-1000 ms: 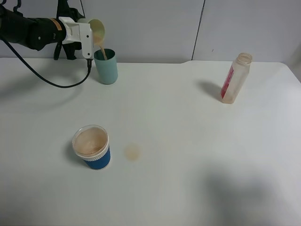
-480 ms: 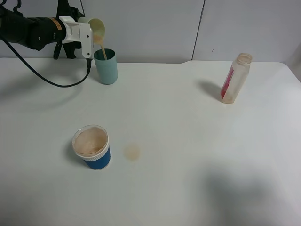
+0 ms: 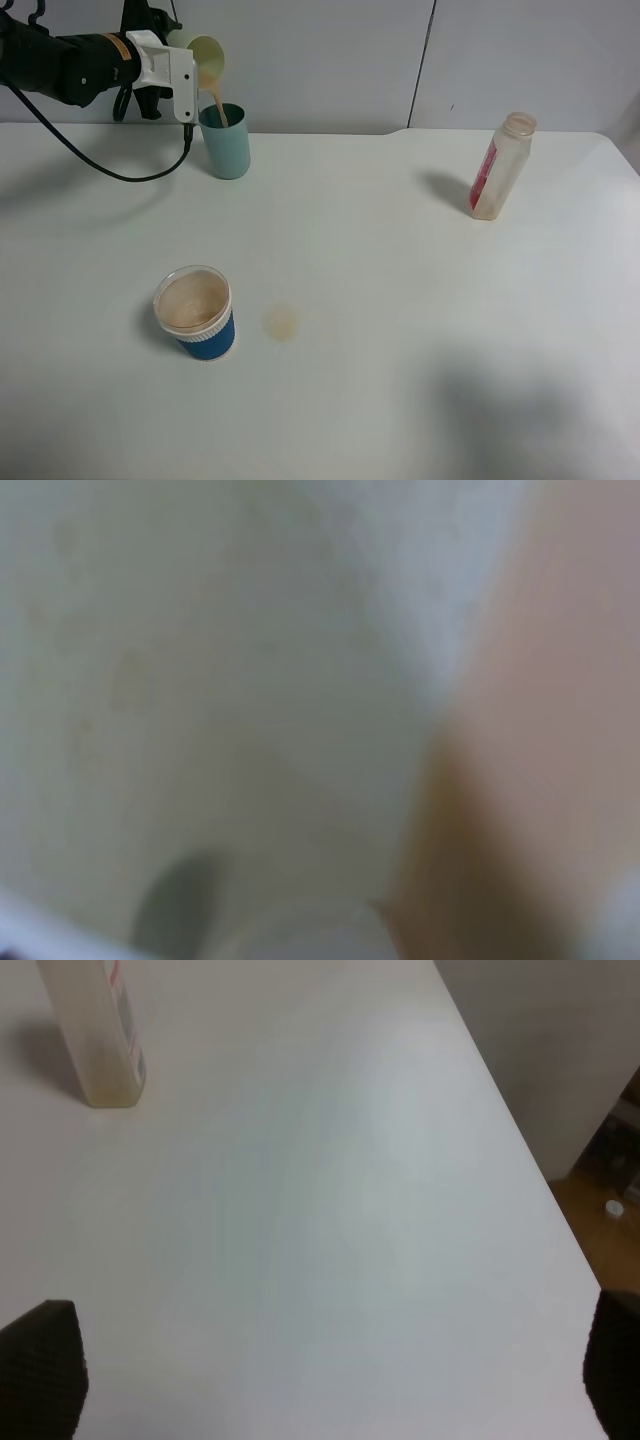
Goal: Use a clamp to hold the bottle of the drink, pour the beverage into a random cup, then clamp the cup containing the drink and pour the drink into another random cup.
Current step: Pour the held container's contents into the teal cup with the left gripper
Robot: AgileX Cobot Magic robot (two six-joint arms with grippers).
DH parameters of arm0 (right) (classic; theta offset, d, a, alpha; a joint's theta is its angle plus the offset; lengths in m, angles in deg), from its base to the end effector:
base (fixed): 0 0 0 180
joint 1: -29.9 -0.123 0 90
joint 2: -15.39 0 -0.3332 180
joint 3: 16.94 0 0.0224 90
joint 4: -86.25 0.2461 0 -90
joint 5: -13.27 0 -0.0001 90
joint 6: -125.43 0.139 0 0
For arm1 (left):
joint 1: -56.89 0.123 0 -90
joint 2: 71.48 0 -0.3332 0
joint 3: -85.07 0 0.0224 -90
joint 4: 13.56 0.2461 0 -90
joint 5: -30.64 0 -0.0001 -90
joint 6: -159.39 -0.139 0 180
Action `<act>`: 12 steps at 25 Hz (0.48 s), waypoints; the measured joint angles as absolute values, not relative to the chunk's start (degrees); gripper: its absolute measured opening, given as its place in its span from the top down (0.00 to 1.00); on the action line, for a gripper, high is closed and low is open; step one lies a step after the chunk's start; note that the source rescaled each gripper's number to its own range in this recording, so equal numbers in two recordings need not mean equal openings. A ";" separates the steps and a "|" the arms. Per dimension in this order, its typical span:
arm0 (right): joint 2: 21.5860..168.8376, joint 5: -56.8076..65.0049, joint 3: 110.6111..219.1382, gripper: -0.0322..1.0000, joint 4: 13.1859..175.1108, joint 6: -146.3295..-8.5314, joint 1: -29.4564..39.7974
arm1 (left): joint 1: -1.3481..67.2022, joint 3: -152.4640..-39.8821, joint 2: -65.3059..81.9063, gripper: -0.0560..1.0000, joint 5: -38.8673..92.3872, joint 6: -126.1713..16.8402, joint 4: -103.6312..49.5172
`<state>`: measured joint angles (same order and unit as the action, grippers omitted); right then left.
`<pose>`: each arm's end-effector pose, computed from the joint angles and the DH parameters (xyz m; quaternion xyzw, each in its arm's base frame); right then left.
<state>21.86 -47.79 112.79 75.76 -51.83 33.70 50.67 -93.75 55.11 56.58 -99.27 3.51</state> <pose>-0.0172 -0.0211 0.2510 0.0521 0.8511 -0.0961 0.5135 0.5361 -0.0764 0.2268 0.6247 0.4690 0.3956 0.4831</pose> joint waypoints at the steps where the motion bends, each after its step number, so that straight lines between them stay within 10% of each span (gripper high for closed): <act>1: 21.86 -47.79 112.79 0.00 75.76 -51.83 33.70 | 50.67 -93.75 55.11 0.94 56.80 -99.53 3.51; 12: 21.86 -47.79 112.79 0.00 75.76 -51.83 33.70 | 50.67 -93.75 55.11 0.94 59.75 -100.67 3.51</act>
<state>21.86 -47.79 112.79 75.76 -51.83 33.70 50.67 -93.75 55.11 59.75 -100.67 3.51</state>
